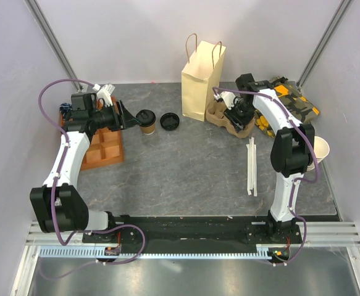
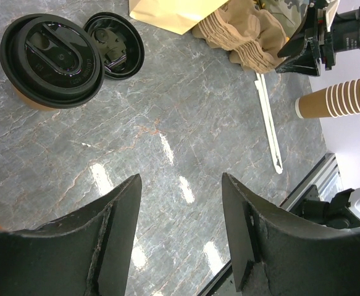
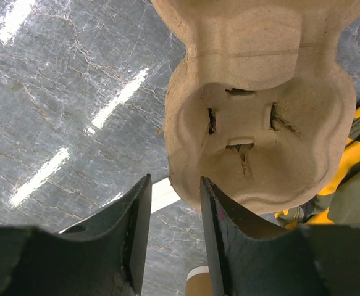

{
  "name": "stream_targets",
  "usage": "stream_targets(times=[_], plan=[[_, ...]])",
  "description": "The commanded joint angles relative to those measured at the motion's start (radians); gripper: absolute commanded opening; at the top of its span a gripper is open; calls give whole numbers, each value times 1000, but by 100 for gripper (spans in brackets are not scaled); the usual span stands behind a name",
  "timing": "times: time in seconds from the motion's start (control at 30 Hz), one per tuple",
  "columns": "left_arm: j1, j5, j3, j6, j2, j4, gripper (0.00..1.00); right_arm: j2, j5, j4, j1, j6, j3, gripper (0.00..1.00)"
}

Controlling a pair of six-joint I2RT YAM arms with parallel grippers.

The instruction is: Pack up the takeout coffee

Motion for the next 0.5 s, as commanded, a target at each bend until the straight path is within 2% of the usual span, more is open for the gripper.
stream_targets(times=[0.0,0.27,0.47], plan=[[4,2,34,24,-1,9,62,5,11,14,1,-15,21,43],[4,-18,28,27,-3,6,62,16,11,17,-8,-21,23,37],[4,-19,30,25,-3,6,62,23,11,19,-17,-19,21,36]])
